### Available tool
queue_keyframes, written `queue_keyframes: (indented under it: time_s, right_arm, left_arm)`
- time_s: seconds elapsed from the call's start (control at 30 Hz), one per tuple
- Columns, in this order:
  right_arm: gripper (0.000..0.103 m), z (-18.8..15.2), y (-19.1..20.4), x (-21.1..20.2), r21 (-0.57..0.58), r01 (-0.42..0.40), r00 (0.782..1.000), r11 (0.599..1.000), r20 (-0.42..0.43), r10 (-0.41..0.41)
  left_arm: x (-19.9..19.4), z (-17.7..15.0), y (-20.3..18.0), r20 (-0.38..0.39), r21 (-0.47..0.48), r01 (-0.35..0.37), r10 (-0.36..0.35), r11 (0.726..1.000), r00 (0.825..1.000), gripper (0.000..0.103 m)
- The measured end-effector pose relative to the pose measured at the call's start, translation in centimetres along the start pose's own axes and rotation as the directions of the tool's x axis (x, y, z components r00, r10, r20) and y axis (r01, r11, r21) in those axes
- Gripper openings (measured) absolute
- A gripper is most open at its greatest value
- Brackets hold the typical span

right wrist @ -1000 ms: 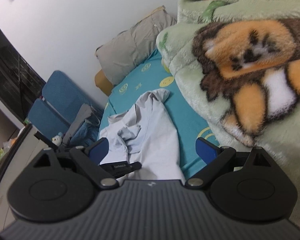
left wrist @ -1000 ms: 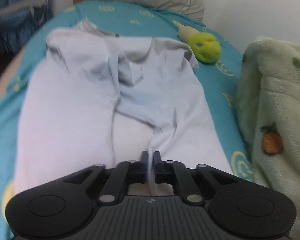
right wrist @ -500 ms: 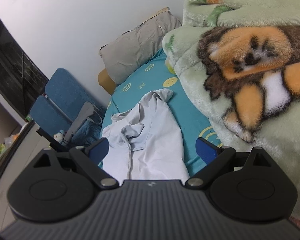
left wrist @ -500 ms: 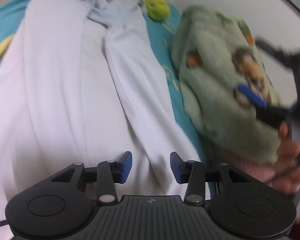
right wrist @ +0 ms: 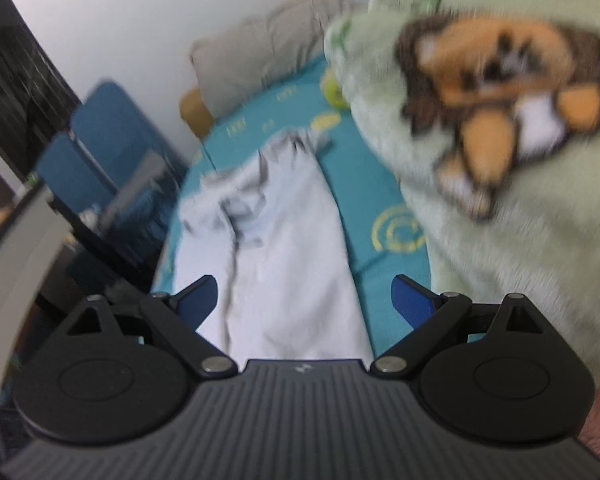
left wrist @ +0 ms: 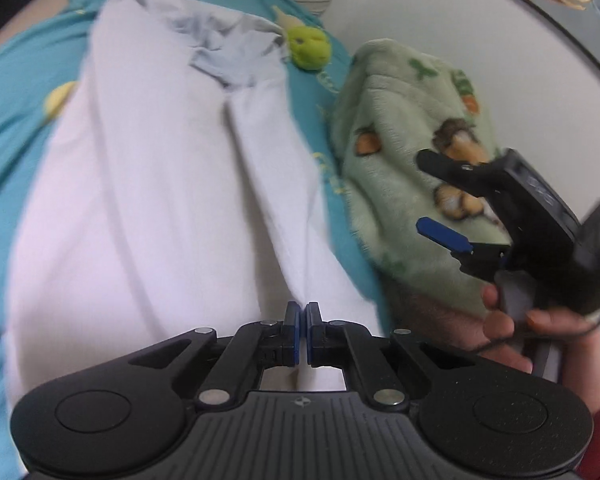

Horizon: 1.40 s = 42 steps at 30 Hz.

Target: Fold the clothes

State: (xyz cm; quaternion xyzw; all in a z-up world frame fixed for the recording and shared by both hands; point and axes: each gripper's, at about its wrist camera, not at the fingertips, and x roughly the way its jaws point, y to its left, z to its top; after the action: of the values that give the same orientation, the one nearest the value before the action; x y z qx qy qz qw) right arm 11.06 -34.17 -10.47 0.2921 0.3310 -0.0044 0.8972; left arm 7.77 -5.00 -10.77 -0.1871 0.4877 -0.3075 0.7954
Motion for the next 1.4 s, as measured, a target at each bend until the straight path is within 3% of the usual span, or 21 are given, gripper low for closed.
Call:
queue_keyframes:
  time_s: [0.1,0.2,0.27,0.33,0.47,0.57,0.7,0.83,0.97,1.03,1.07,1.1,1.13,1.2,1.23,1.27,1.33,1.37,1.4]
  right_arm:
    - [0.095,-1.3,-0.9,1.9,0.047,0.020,0.995,0.999,-0.099,-0.015]
    - [0.095,-2.3,-1.7,2.4,0.099,0.079,0.988,0.992,-0.143,-0.064]
    - [0.095,-2.9,-2.2,2.8,0.131,0.120,0.980,0.984,-0.172,-0.096]
    - [0.095,-3.5,-2.1,3.1,0.141,0.134,0.974,0.981,-0.199,-0.104]
    - [0.095,-4.7,-1.9,3.6,0.154,0.156,0.961,0.976,-0.253,-0.114]
    - [0.095,-4.9,-1.7,3.4,0.156,0.176,0.955,0.972,-0.268,-0.130]
    - [0.096,-5.0,-1.5,3.8,0.172,0.188,0.930,0.967,-0.348,-0.119]
    - [0.097,-6.0,-0.5,3.6,0.160,0.194,0.893,0.968,-0.436,-0.107]
    - [0.096,-7.9,2.2,3.6,0.010,0.131,0.826,0.991,-0.554,-0.104]
    - [0.095,-8.9,3.6,3.5,-0.092,0.128,0.800,0.987,-0.579,-0.158]
    - [0.087,-9.3,4.2,3.3,-0.147,0.133,0.793,0.980,-0.577,-0.195]
    - [0.080,-9.8,4.8,3.2,-0.202,0.138,0.786,0.970,-0.573,-0.231]
    - [0.066,-10.2,5.5,3.0,-0.256,0.142,0.779,0.956,-0.567,-0.268]
    - [0.046,-10.5,5.8,2.4,-0.273,0.121,0.786,0.954,-0.561,-0.260]
    - [0.028,-10.6,5.8,2.0,-0.265,0.104,0.793,0.959,-0.560,-0.241]
    - [0.021,-10.5,5.8,1.6,-0.254,0.092,0.804,0.963,-0.551,-0.222]
    - [0.017,-10.4,5.9,0.4,-0.231,0.070,0.831,0.970,-0.524,-0.185]
    - [0.016,-10.2,5.9,-0.4,-0.217,0.056,0.846,0.975,-0.508,-0.162]
    - [0.016,-10.0,5.8,-1.2,-0.202,0.041,0.860,0.979,-0.491,-0.138]
  left_arm:
    - [-1.5,-0.4,0.8,0.025,-0.017,-0.054,0.054,0.998,0.998,0.005]
    - [-3.5,-0.5,1.7,0.070,-0.036,-0.125,0.127,0.992,0.989,0.024]
    - [-4.7,-0.5,2.5,0.106,-0.054,-0.202,0.207,0.978,0.973,0.038]
    - [-5.3,-0.4,3.4,0.118,-0.088,-0.288,0.297,0.954,0.948,0.063]
    - [-6.0,-0.3,6.2,0.095,-0.187,-0.354,0.376,0.916,0.922,0.069]
    - [-6.0,-0.5,7.4,0.067,-0.218,-0.369,0.391,0.903,0.918,0.070]
    - [-6.1,-1.1,7.2,0.057,-0.245,-0.354,0.378,0.902,0.924,0.070]
    - [-6.0,-1.7,6.8,-0.029,-0.249,-0.299,0.302,0.921,0.953,0.071]
    - [-6.1,-2.3,6.4,-0.105,-0.240,-0.262,0.244,0.935,0.964,0.070]
    - [-6.0,-2.6,5.9,-0.142,-0.224,-0.257,0.229,0.940,0.963,0.069]
    - [-6.0,-2.8,5.7,-0.154,-0.210,-0.261,0.232,0.942,0.960,0.066]
    - [-6.1,-3.0,5.4,-0.154,-0.191,-0.275,0.248,0.942,0.957,0.057]
    - [-6.1,-3.2,5.2,-0.152,-0.177,-0.290,0.265,0.940,0.952,0.047]
    - [-6.1,-3.3,5.1,-0.146,-0.163,-0.300,0.278,0.940,0.950,0.040]
    - [-6.1,-3.4,5.1,-0.142,-0.157,-0.299,0.278,0.941,0.950,0.038]
    - [-6.1,-3.4,5.1,-0.138,-0.152,-0.300,0.281,0.942,0.950,0.035]
    - [-6.2,-3.4,5.1,-0.122,-0.158,-0.298,0.281,0.941,0.952,0.008]
    - [-6.5,-3.3,5.3,-0.109,-0.176,-0.280,0.264,0.944,0.958,0.001]
    - [-7.0,-3.1,5.4,-0.082,-0.196,-0.252,0.240,0.948,0.967,0.002]
